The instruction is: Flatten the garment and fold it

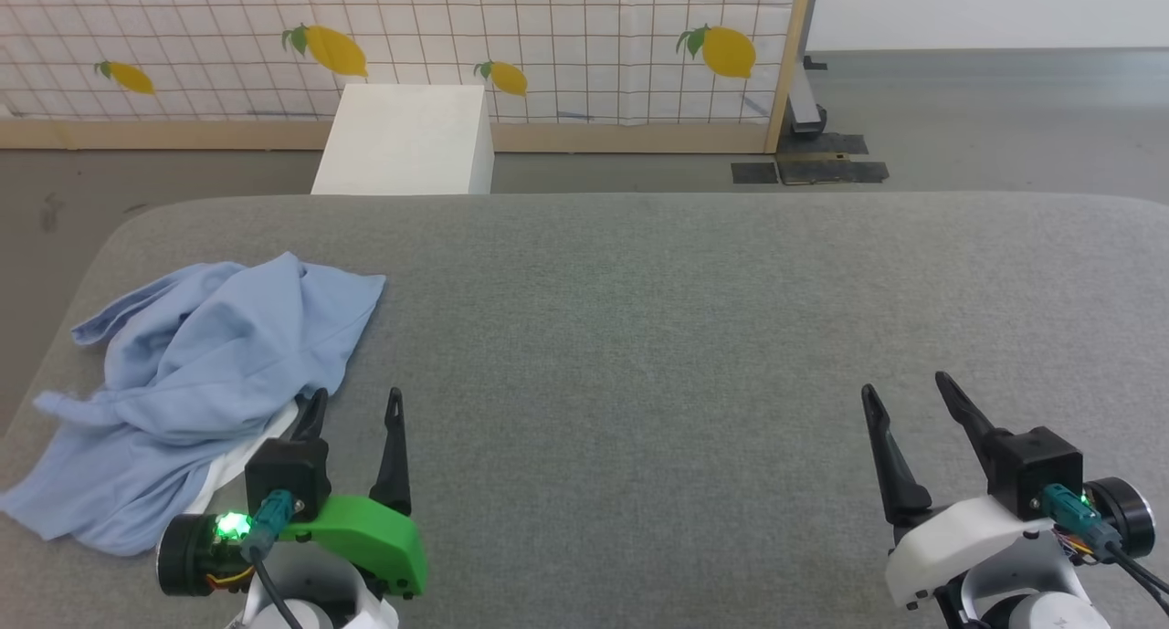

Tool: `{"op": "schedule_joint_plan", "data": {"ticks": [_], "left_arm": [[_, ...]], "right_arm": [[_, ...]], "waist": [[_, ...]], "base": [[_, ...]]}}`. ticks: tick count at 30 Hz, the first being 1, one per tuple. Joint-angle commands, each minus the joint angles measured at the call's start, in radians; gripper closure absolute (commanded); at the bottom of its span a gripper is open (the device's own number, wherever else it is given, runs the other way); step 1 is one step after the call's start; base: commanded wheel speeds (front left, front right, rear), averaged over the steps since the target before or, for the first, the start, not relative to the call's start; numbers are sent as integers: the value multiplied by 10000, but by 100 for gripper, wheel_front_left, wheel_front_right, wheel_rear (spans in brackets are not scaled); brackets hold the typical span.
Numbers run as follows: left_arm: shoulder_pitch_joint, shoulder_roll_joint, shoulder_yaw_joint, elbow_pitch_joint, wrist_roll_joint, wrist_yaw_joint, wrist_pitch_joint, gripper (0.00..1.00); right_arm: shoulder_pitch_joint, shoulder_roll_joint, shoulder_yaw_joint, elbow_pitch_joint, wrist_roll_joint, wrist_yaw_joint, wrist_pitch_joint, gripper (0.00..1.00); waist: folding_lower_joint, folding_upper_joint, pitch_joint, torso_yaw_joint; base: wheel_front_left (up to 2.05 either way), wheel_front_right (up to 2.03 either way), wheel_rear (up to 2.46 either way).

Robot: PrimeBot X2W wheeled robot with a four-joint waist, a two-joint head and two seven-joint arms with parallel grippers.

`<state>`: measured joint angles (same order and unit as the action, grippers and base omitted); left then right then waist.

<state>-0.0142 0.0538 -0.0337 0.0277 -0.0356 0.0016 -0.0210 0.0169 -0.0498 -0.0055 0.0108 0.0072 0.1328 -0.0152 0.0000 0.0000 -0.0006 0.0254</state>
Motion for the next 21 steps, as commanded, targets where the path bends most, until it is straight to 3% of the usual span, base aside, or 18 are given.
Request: {"op": "schedule_joint_plan", "data": {"ticks": [1, 21], "left_arm": [[-143, 7, -53, 81, -98, 70, -104, 0], [-290, 106, -328, 423, -522, 340, -519, 0]], "right_arm": [[-36, -1, -19, 39, 45, -3, -111, 0], [-114, -1, -3, 122, 81, -6, -457, 0]], "waist": [[0, 0, -1, 101], [0, 0, 7, 1396]], "base": [[0, 0, 0], [0, 0, 0]]}}
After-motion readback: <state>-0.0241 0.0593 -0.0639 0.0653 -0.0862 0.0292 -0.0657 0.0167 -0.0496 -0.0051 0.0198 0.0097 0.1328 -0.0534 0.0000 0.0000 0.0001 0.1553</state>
